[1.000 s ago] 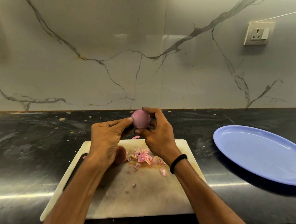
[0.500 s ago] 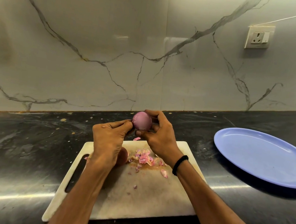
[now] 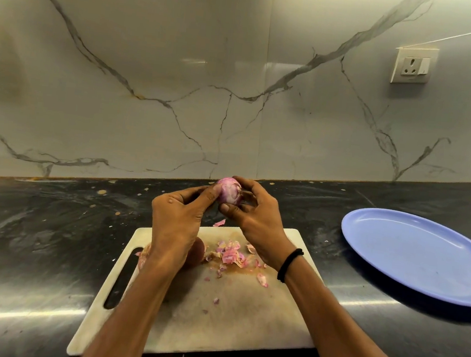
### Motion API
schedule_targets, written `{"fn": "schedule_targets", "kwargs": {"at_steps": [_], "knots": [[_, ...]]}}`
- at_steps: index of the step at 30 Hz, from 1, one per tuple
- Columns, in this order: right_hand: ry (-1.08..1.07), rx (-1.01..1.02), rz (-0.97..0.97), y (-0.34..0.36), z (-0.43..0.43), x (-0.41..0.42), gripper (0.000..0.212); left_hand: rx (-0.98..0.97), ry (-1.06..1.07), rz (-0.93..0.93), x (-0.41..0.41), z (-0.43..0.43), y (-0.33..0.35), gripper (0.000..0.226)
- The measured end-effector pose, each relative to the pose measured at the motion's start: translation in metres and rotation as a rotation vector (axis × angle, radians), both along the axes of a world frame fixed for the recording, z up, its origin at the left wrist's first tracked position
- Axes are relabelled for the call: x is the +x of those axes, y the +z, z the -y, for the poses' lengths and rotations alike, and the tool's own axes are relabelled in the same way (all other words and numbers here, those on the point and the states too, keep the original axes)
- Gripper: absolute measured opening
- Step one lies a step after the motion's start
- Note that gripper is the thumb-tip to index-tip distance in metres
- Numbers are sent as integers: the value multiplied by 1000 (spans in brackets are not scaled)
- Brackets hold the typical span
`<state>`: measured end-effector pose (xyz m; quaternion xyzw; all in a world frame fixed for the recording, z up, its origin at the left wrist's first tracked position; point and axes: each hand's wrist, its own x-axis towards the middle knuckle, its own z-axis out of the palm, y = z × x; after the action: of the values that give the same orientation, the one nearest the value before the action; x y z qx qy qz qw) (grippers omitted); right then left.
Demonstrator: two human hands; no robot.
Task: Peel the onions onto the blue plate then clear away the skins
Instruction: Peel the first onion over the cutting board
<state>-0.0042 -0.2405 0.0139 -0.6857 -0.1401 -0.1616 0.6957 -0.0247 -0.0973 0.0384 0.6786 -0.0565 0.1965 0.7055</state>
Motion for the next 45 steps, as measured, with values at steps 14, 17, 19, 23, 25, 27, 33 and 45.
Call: {"fn": "schedule_targets", "kwargs": {"at_steps": [14,17,19,23,25,27,33,45], "knots": [[-59,-135,43,-1,-2,-2,62,118,146,-24,5,0,-4,17],[45,31,-54,2,-3,-3,57,119,182,-61,6,0,-4,18],[115,146,-104,4,-1,-4,56,127,201,-69,7,-2,-5,17],[196,274,-162,5,3,-2,58,127,231,-36,7,-5,-5,19],[171,257,-164,4,3,0,64,109,188,-5,5,-4,-4,22],[124,222,-163,2,2,2,69,32,85,-24,3,-3,0,22],[33,93,-89,2,3,1,59,-189,-99,-84,-1,-3,5,17],[-82,-175,21,0,2,0,61,-254,-96,-165,1,-1,2,14]]}}
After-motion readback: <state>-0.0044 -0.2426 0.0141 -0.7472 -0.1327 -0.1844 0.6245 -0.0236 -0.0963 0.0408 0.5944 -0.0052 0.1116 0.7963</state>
